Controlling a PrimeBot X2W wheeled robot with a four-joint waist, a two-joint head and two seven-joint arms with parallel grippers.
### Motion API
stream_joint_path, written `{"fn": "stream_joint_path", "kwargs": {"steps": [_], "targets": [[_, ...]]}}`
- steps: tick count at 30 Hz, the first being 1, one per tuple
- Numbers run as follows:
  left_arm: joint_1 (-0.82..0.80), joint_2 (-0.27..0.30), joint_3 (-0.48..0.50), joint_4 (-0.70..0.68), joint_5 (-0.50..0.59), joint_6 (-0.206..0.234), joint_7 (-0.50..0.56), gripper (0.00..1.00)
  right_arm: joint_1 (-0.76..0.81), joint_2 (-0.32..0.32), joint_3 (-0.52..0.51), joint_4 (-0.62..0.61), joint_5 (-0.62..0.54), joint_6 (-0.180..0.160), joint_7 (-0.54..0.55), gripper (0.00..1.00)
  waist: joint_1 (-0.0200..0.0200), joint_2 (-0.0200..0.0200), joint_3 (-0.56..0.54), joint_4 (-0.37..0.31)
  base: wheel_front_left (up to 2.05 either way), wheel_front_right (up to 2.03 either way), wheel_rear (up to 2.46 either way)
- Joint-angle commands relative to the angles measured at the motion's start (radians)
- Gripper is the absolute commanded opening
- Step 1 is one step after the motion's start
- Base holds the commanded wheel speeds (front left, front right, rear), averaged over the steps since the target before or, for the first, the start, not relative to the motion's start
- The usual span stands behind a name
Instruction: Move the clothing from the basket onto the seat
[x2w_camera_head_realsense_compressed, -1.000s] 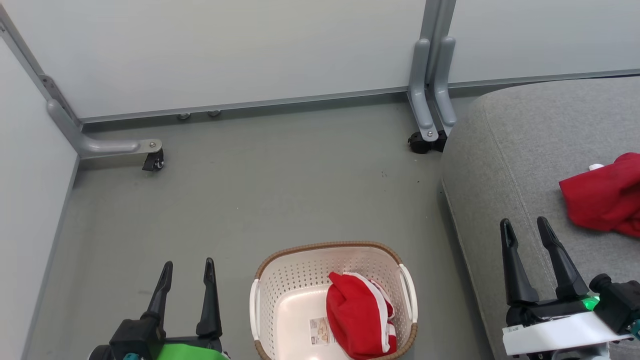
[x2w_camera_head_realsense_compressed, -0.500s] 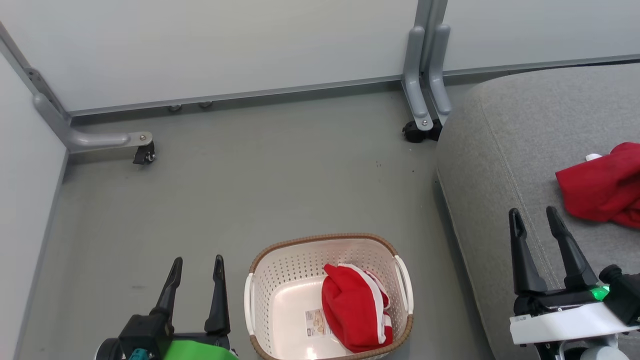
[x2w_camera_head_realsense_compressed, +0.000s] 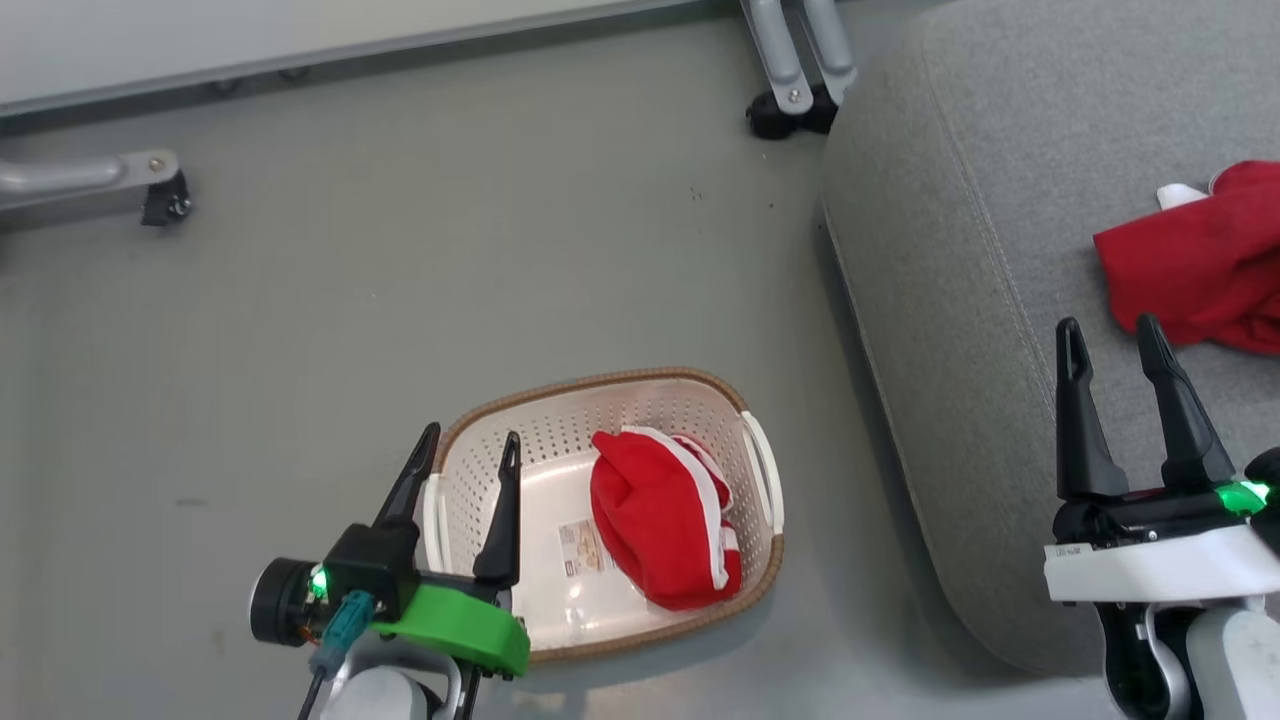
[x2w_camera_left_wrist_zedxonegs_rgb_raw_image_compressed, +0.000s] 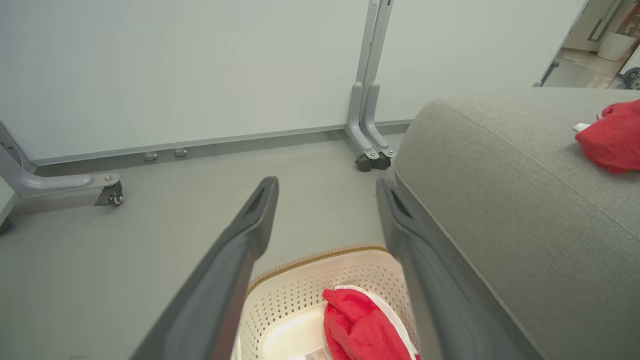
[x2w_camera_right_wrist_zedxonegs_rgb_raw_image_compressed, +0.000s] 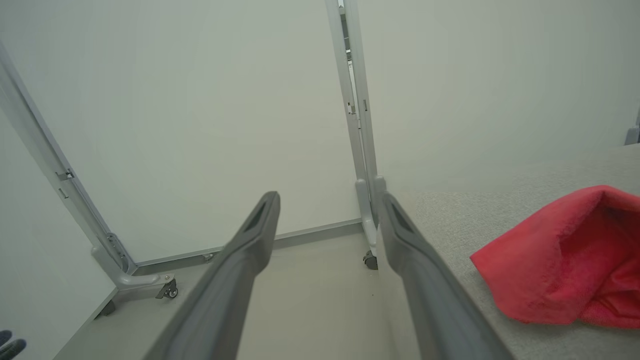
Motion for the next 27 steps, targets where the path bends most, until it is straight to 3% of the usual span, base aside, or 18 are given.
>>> {"fn": "stream_joint_path", "kwargs": {"steps": [1,11,15,21,27], "targets": [[-0.033,0.004,-0.006,0.020,0.005,-0.001,0.000,1.00,-0.024,-0.001,0.003,0.000,0.000,0.000,-0.003,1.00,0.0000,0.0000,0.113,-0.086,0.00,0.00,0.00],[-0.230,0.005,-0.070,0.308,0.028,0.014,0.000,1.00,-0.094,0.013,0.032,-0.009,0.011,0.000,-0.003,1.00,0.0000,0.0000,0.282,-0.183,0.00,0.00,0.00],[-0.347,0.006,-0.095,0.468,-0.030,-0.007,0.004,1.00,-0.117,0.023,0.044,-0.023,0.015,0.000,-0.003,1.00,0.0000,0.0000,0.352,-0.216,0.00,0.00,0.00],[-0.506,0.006,-0.133,0.661,-0.077,0.003,0.075,1.00,-0.151,0.036,0.073,-0.032,0.015,0.000,-0.003,1.00,0.0000,0.0000,0.451,-0.259,0.00,0.00,0.00],[-0.627,0.013,-0.157,0.842,-0.055,0.008,0.133,1.00,-0.179,0.047,0.117,-0.039,-0.001,0.000,-0.003,1.00,0.0000,0.0000,0.531,-0.298,0.00,0.00,0.00]]}}
